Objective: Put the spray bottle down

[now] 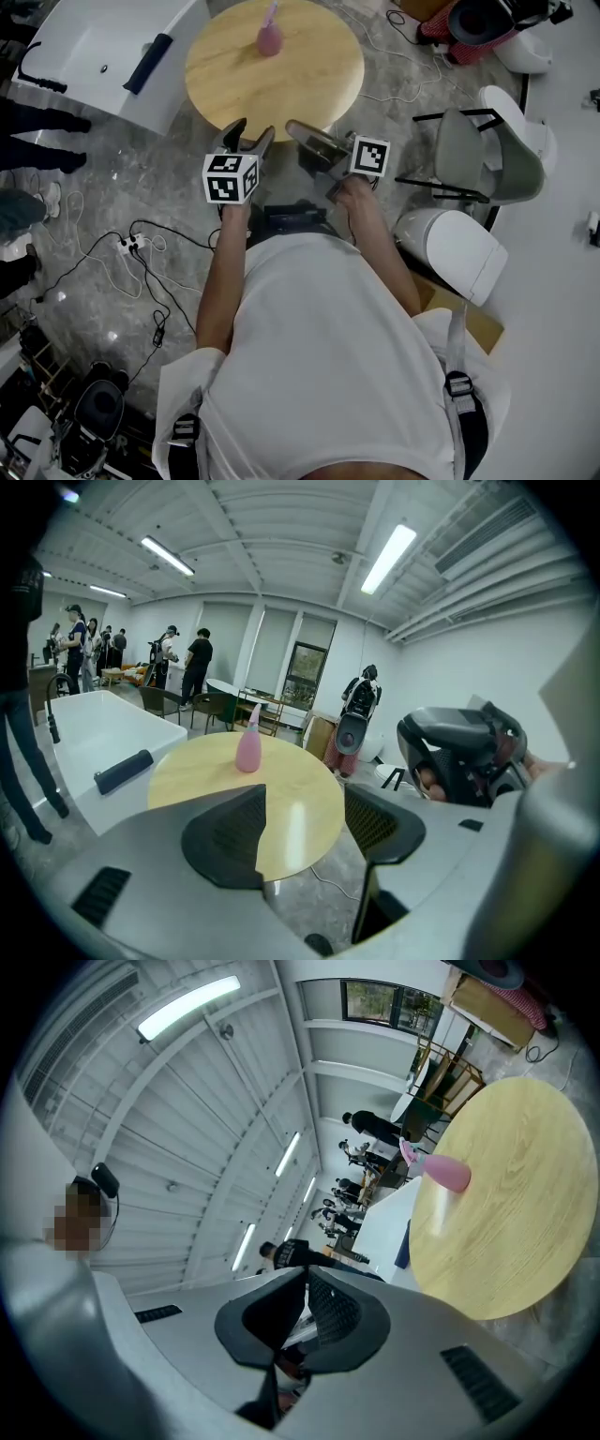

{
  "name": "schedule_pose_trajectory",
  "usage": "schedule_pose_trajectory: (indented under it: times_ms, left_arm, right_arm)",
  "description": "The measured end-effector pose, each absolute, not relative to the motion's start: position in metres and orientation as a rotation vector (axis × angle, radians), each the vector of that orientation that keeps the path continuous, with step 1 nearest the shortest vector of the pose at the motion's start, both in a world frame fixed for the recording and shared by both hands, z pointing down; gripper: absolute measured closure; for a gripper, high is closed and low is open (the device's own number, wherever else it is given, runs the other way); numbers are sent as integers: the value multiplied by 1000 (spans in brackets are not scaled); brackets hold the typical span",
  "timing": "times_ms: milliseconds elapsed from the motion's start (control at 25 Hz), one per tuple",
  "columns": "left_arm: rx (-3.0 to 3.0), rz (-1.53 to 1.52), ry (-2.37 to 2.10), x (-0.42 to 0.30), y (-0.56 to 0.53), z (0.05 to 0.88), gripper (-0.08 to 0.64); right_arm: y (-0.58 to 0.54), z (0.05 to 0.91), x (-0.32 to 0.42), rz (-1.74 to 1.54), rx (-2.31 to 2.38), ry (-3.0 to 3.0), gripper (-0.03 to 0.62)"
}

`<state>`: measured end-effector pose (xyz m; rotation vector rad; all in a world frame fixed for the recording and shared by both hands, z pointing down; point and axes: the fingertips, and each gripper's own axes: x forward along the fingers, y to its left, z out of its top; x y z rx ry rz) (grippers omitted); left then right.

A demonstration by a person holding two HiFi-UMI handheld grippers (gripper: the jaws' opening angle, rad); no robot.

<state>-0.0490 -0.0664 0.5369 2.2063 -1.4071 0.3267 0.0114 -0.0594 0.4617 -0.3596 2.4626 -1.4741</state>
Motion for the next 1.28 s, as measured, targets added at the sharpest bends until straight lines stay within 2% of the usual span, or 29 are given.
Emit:
schedule_pose_trajectory:
  times_ms: [1280]
  left_arm:
    - [2229,315,-1384,-47,-72,534,293]
  right_arm:
    - [-61,461,13,-1462,-381,2466,571]
